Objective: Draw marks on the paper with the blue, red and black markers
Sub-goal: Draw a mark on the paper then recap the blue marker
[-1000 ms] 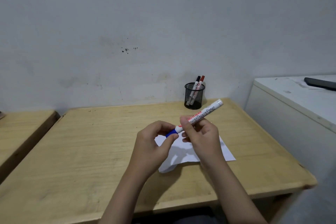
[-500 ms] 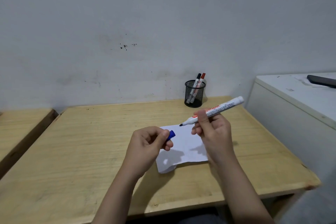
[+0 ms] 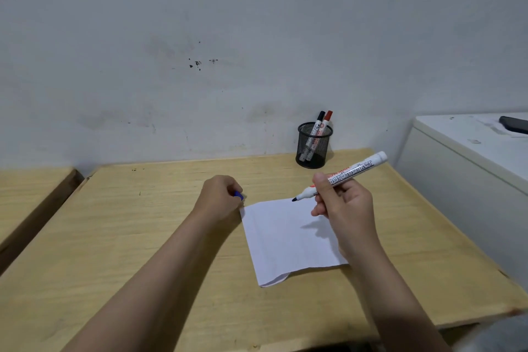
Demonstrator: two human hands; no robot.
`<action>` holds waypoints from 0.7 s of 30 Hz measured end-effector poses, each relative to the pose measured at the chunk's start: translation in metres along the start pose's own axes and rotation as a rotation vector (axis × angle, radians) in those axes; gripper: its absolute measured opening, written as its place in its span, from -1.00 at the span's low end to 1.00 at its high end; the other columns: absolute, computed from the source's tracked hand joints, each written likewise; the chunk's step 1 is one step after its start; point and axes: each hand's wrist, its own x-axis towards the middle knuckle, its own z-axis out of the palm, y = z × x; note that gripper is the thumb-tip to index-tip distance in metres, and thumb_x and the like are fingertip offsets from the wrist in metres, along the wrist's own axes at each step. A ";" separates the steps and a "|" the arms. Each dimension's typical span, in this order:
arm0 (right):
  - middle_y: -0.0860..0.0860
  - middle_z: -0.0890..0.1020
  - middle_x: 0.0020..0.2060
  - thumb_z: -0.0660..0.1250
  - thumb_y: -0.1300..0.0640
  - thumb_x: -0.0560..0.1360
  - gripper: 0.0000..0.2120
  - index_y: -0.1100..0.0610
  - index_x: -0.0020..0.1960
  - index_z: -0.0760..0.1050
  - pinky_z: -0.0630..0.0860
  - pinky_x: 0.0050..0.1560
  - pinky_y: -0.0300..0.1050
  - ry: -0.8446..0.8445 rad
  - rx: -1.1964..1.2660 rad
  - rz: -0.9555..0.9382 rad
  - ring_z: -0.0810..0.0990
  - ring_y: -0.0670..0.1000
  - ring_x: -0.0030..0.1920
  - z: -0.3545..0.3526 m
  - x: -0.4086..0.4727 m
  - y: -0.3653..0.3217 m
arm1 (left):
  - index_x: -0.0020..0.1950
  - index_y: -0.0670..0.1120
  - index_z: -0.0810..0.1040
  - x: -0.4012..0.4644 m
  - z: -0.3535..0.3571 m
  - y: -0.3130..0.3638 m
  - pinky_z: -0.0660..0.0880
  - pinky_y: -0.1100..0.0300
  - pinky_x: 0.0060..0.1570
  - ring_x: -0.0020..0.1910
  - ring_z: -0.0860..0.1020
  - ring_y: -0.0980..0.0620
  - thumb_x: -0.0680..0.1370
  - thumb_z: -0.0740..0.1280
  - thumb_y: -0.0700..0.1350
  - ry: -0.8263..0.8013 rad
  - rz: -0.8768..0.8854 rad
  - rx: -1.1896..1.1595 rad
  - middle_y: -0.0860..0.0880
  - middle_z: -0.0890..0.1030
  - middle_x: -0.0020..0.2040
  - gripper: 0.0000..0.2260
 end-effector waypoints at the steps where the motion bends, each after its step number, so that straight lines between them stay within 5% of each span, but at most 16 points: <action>1: -0.01 0.53 -0.47 0.38 0.11 0.47 -0.84 0.19 -0.21 0.54 0.48 -0.29 -0.09 -0.006 -0.013 -0.009 0.46 -0.07 -0.53 0.002 0.003 0.000 | -0.12 -0.15 0.62 0.006 0.002 -0.001 0.41 0.31 -0.24 -0.14 0.56 0.01 0.40 0.33 -0.31 -0.040 0.003 0.035 -0.05 0.63 -0.13 -0.87; 10: -0.06 0.51 -0.59 0.43 0.11 0.43 -0.79 0.21 -0.28 0.52 0.47 -0.34 -0.14 -0.075 -0.090 -0.018 0.45 -0.05 -0.55 0.012 0.028 0.009 | 0.19 -0.10 0.52 0.013 0.006 -0.016 0.42 0.30 -0.12 -0.12 0.57 0.07 0.42 0.38 -0.20 -0.071 -0.052 -0.123 -0.02 0.60 -0.08 -0.67; 14: 0.00 0.49 -0.58 0.45 0.19 0.41 -0.81 0.21 -0.27 0.46 0.48 -0.45 -0.21 -0.146 -0.018 0.044 0.46 -0.04 -0.56 0.029 0.043 0.018 | 0.05 -0.05 0.55 -0.018 0.002 -0.022 0.46 0.30 -0.16 -0.16 0.58 0.11 0.38 0.44 -0.02 0.062 -0.061 -0.200 -0.02 0.63 -0.08 -0.72; 17: 0.05 0.53 -0.50 0.41 0.27 0.43 -0.80 0.16 -0.29 0.42 0.56 -0.41 -0.20 -0.211 0.037 0.131 0.53 -0.06 -0.50 0.051 0.054 0.034 | -0.05 0.07 0.53 -0.040 0.005 -0.020 0.42 0.16 -0.04 -0.08 0.52 0.12 0.19 0.45 0.24 -0.008 -0.009 0.023 0.11 0.57 -0.08 -0.57; 21: 0.09 0.56 -0.45 0.38 0.32 0.43 -0.78 0.16 -0.31 0.41 0.59 -0.35 -0.11 -0.316 0.018 0.190 0.56 -0.03 -0.46 0.075 0.061 0.063 | 0.08 0.11 0.50 -0.043 0.011 -0.024 0.19 0.13 0.05 0.07 0.36 0.13 0.13 0.39 0.36 -0.045 0.095 0.238 0.14 0.44 0.02 -0.40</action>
